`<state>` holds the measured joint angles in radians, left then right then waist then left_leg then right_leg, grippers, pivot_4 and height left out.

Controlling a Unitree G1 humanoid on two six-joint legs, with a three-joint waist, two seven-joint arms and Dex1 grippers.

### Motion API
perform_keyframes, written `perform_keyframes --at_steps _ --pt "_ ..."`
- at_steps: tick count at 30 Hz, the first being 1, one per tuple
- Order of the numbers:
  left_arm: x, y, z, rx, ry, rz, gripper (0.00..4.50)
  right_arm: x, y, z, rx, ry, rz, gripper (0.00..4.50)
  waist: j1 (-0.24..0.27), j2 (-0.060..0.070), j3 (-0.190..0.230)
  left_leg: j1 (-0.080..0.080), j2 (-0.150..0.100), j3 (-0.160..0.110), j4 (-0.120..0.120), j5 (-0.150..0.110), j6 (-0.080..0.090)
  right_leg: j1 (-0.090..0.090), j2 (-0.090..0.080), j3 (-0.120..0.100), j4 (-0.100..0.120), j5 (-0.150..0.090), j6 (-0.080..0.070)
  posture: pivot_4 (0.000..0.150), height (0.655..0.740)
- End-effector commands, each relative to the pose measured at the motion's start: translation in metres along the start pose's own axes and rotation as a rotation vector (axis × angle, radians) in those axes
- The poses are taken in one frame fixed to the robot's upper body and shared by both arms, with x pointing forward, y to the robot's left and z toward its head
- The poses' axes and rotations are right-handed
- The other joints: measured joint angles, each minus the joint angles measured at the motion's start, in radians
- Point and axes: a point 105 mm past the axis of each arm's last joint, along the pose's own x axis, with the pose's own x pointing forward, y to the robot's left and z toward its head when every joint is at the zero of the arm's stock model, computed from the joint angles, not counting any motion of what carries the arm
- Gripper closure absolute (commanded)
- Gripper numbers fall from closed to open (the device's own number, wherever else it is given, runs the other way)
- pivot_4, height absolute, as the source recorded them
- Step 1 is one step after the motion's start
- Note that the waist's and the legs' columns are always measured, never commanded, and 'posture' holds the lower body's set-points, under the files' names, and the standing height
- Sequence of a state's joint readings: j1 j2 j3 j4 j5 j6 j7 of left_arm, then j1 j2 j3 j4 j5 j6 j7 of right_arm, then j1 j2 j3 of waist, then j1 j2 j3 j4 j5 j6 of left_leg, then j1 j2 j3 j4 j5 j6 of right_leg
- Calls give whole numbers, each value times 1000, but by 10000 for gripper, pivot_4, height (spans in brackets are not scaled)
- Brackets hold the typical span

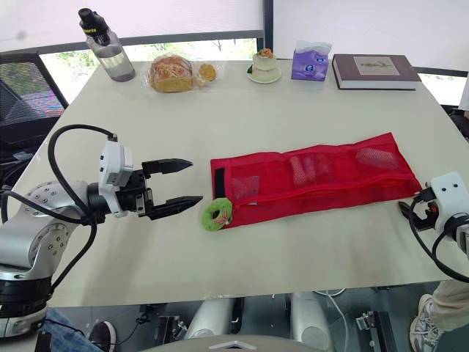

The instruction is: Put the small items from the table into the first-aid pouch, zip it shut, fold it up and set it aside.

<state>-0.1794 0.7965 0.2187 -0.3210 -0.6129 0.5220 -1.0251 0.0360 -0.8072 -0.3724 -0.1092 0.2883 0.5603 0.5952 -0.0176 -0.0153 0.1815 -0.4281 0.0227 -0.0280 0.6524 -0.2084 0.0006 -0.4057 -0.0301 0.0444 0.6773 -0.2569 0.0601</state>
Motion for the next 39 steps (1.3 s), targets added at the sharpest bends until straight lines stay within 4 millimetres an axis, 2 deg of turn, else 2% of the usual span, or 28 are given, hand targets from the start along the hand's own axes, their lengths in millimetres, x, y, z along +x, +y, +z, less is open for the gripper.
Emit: perform_keyframes --at_steps 1,4,6,7,9,14,18,25,30,36,39 --pt "-5 12 -7 -52 21 102 0 -11 10 40 -12 -160 67 835 0 0 0 0 0 0 0 0 0 0 0 0 0 0 0 1500 7400" --pt "-5 14 -23 -78 91 130 0 -15 33 65 -28 -247 185 835 1 0 0 0 0 0 0 0 0 0 0 0 0 0 0 1500 7400" --pt "-5 26 -36 -144 122 217 0 -22 64 93 -28 -346 333 835 2 0 0 0 0 0 0 0 0 0 0 0 0 1 -1 1500 7400" --pt "-5 30 -46 -182 160 255 0 -27 79 99 -51 -348 409 835 2 0 0 0 0 0 0 0 0 0 0 0 0 1 -1 1500 7400" --pt "-4 32 -55 -235 195 282 0 -33 96 106 -101 -353 493 835 3 0 0 0 0 -1 0 0 0 0 0 -1 0 0 0 1500 7400" --pt "10 27 -56 -346 170 252 0 -45 121 130 -110 -462 623 835 7 -1 0 -2 -1 -2 0 0 0 0 -1 -2 -1 1 -2 1500 7400" --pt "24 30 -55 -463 126 245 0 -57 143 141 -135 -502 751 835 6 -1 0 -2 -1 -3 0 0 0 0 -1 -2 0 2 -2 1500 7400" --pt "46 29 -60 -749 106 198 0 -62 157 155 -158 -532 800 835 4 -1 0 -2 -1 -3 1 0 0 0 0 -3 1 2 -2 1500 7400" --pt "49 24 -63 -889 105 148 0 -64 163 161 -178 -540 805 835 4 -1 0 -2 -1 -3 1 0 0 0 0 -3 0 2 -3 1500 7400" --pt "56 20 -52 -1064 57 39 0 -64 166 169 -191 -561 797 835 6 -1 0 -2 -1 -4 1 0 0 0 -1 -3 1 2 -2 1500 7400" --pt "56 24 -49 -1102 34 46 0 -62 167 170 -201 -567 800 835 5 -1 0 -2 -2 -4 1 0 0 0 -1 -3 0 2 -2 1500 7400"
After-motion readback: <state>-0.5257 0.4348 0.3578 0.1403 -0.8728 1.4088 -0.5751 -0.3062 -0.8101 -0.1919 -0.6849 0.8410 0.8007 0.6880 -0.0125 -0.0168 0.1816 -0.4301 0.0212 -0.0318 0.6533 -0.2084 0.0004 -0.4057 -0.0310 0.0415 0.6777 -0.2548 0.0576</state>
